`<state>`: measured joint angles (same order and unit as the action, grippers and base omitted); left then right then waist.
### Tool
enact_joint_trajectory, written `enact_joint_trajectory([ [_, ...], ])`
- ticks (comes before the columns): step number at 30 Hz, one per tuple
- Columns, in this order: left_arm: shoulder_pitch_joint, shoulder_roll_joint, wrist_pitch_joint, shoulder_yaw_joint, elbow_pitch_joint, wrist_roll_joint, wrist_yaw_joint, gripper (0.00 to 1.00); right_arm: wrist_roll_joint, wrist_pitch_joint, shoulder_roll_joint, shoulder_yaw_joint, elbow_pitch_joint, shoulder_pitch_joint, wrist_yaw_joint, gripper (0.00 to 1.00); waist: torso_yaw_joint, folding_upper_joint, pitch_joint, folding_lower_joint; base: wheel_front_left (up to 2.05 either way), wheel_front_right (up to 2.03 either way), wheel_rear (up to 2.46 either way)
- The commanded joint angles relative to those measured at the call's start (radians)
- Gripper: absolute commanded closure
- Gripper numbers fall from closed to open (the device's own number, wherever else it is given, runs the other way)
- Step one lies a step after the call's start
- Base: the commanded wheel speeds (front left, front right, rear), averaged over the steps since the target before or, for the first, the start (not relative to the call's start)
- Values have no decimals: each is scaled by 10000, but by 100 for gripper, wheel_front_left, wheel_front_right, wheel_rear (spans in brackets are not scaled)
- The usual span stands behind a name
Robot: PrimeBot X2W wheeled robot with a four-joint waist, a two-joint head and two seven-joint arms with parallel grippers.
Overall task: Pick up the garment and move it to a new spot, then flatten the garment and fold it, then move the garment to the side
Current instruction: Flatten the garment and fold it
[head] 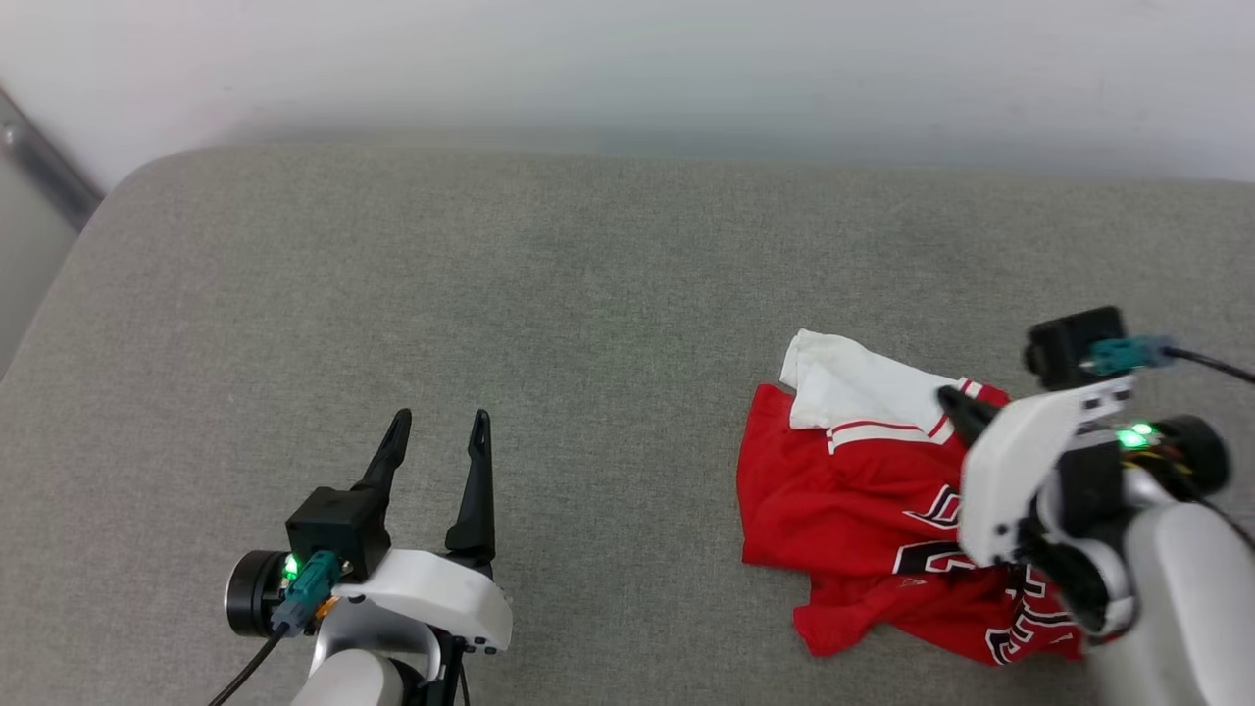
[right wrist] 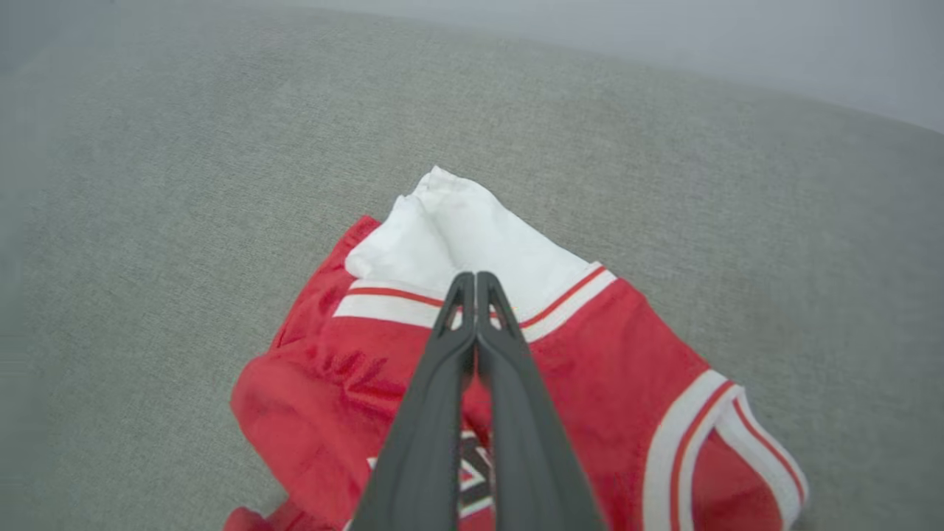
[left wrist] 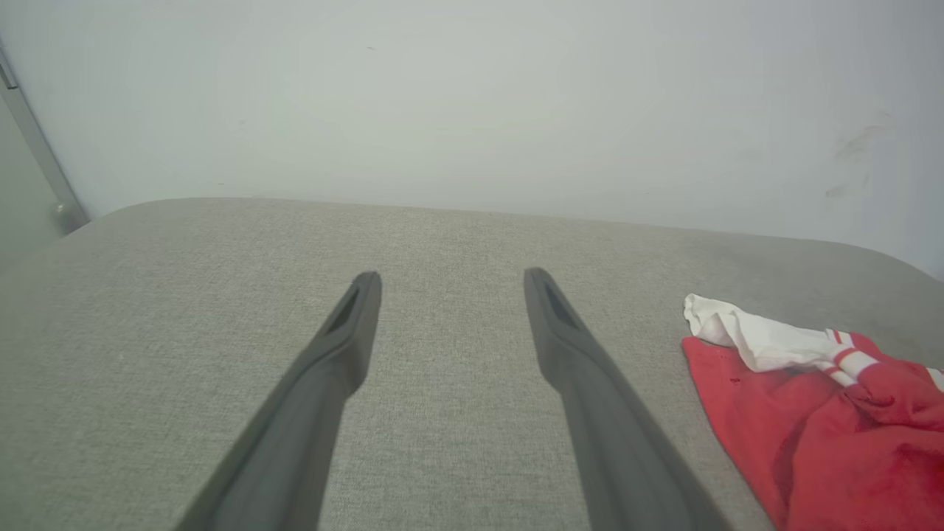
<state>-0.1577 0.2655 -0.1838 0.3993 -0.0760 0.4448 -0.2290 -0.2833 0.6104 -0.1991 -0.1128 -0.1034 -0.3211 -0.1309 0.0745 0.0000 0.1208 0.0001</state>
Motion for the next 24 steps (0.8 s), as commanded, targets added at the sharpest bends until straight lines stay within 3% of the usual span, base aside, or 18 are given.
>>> enact_joint_trajectory([
  [1,-132,-32,-24,6,6,2,11,0,-96,-93,53,-91,-78,-87,3,100,24,0,41,-1,0,0,0],
  [5,-178,-40,-70,18,-4,23,24,0,-462,-438,216,-823,-857,-6,5,100,111,0,181,-1,0,0,0],
  [12,-182,-50,-123,33,-54,45,-39,0,-832,-1486,430,-1038,-2106,242,3,100,125,0,282,-1,0,0,0],
  [13,-185,-47,-131,27,-67,50,-54,0,-823,-1717,432,-1076,-2175,202,3,85,101,0,276,-1,0,0,0],
  [14,-181,-39,-138,20,-90,67,-49,0,-805,-1982,409,-1124,-2202,157,3,21,73,0,251,-1,0,0,0],
  [15,-170,-29,-126,21,-104,80,-56,0,-812,-2268,405,-1137,-2192,117,3,0,44,0,222,-1,0,0,0],
  [24,72,49,-124,4,-217,158,-105,0,-426,-4687,352,-752,-1591,520,5,0,-301,0,-356,-1,0,0,0],
])
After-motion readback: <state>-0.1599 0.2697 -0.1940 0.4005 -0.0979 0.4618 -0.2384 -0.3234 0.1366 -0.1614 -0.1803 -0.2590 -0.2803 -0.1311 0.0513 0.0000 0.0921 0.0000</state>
